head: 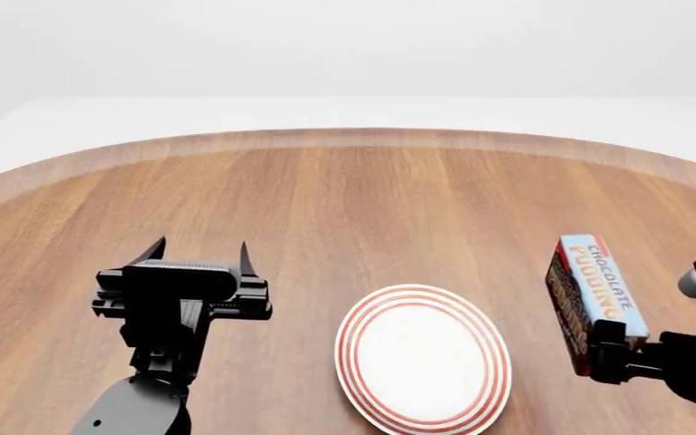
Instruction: Put the chocolate pudding to the right of the plate.
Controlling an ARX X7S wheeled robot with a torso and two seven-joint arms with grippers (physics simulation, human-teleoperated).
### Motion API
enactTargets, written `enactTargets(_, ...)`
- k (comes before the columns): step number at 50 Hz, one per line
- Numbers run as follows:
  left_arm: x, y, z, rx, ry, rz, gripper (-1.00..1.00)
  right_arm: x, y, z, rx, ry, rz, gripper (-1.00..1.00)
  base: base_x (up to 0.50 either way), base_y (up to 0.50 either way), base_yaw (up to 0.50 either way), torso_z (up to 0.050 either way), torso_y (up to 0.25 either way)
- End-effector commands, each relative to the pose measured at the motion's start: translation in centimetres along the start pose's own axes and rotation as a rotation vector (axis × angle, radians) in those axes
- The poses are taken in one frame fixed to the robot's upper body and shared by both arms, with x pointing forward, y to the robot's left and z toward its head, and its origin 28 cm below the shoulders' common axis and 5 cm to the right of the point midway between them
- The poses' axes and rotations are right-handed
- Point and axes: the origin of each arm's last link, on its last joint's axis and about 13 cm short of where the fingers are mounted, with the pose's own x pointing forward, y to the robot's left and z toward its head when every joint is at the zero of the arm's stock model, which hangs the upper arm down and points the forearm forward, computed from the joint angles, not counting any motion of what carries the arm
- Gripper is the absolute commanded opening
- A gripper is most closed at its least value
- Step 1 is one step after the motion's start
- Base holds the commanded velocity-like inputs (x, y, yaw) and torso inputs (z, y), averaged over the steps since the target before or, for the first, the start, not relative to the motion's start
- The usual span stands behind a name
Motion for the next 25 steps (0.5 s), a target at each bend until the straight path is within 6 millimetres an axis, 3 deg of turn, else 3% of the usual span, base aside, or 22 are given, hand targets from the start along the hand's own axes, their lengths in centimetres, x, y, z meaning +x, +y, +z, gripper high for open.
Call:
enactTargets(1, 0.0, 0.0, -0.1, 0.000, 0.002, -0.001, 1.00, 1.2, -0.9, -0.3, 0.024, 0.019, -0.018, -1.00, 0.00, 0.00, 0.00, 0.000, 0.000)
enactTargets(25, -0.1, 0.0, -0.1, 0.000, 0.004, 0.003, 1.00, 4.3, -1.7, -2.1, 0.057, 0.082, -0.028, -1.00, 0.00, 0.00, 0.00, 0.000, 0.000)
